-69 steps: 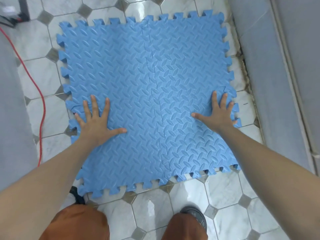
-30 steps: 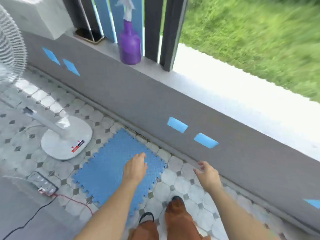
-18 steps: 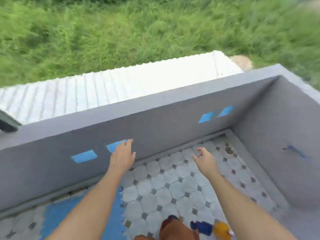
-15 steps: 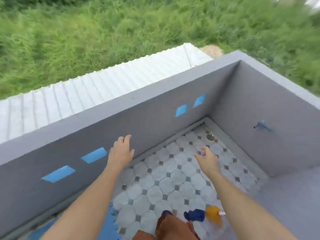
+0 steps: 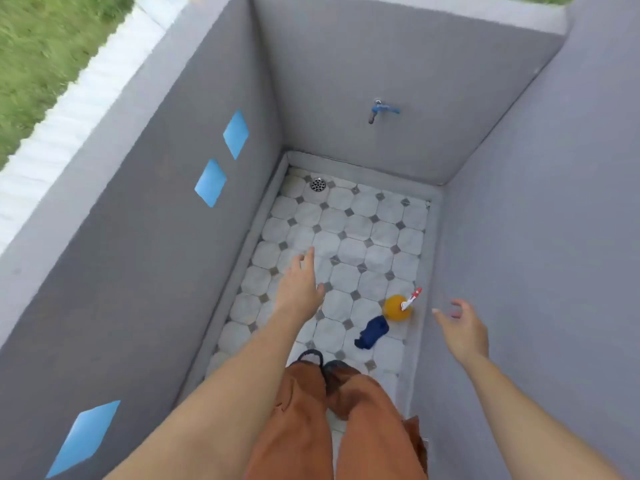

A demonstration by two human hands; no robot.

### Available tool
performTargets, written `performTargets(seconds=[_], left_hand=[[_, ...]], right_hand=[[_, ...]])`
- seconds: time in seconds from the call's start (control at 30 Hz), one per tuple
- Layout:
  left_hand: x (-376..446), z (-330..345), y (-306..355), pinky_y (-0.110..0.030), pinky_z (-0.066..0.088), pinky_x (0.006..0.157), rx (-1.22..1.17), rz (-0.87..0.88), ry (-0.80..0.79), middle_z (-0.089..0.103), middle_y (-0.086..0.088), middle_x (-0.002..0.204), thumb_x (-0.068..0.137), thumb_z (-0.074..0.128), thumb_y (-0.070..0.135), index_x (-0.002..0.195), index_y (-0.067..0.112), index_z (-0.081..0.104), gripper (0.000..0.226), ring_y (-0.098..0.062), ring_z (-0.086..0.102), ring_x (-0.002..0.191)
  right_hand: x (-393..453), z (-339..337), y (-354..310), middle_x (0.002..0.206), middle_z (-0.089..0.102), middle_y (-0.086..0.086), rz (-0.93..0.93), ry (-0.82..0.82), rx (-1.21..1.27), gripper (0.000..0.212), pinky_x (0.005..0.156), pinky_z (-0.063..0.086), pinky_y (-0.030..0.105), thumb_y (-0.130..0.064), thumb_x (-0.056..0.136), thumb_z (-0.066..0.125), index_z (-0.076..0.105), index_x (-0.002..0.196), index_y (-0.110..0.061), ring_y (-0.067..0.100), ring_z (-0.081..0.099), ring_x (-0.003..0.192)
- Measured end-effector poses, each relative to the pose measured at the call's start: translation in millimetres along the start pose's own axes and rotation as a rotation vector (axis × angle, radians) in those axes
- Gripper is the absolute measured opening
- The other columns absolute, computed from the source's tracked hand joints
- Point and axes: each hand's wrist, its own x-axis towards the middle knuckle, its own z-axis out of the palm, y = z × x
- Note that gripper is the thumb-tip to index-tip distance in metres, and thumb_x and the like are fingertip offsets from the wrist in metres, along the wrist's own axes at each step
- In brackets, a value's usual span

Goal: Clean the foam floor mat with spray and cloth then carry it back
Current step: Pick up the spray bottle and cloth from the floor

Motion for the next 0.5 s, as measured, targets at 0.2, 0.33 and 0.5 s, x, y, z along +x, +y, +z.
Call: performTargets(seconds=[0.2, 0.33, 0.5], left_hand=[[65.1, 153.2, -18.6, -0.044, 0.049, 0.091, 0.047, -0.019, -0.196, 0.033, -0.013, 0.140, 0.092, 0.055, 0.033, 0.152, 0.015, 0.009, 0.077, -0.031, 0.048, 0.117], [113.5, 286.1, -41.8, -0.043, 0.046, 0.095, 0.115, 0.040, -0.299, 0.033, -0.014, 0.142, 0.092, 0.054, 0.034, 0.151, 0.014, 0.015, 0.073, -0.031, 0.043, 0.122], [157.7, 455.8, -66.8, -0.043, 0.040, 0.099, 0.160, 0.080, -0.433, 0.036, -0.016, 0.140, 0.092, 0.055, 0.033, 0.147, 0.012, 0.025, 0.066, -0.034, 0.040, 0.125]], right_hand=[[73.3, 87.0, 80.8, 0.128, 0.062, 0.011, 0.124, -0.014, 0.052, 0.053, 0.091, 0.045, 0.035, -0.033, 0.087, 0.070, 0.052, 0.134, -0.015, 0.029, 0.060, 0.112], [151.1, 166.6, 138.7, 0.131, 0.058, 0.008, 0.135, -0.017, 0.085, 0.062, 0.085, 0.040, 0.025, -0.032, 0.087, 0.070, 0.043, 0.141, -0.017, 0.024, 0.058, 0.112], [259.0, 255.7, 211.8, 0.146, 0.044, 0.007, 0.107, 0.020, 0.076, 0.085, 0.103, 0.039, 0.031, -0.038, 0.081, 0.075, 0.029, 0.149, -0.017, 0.024, 0.046, 0.131]])
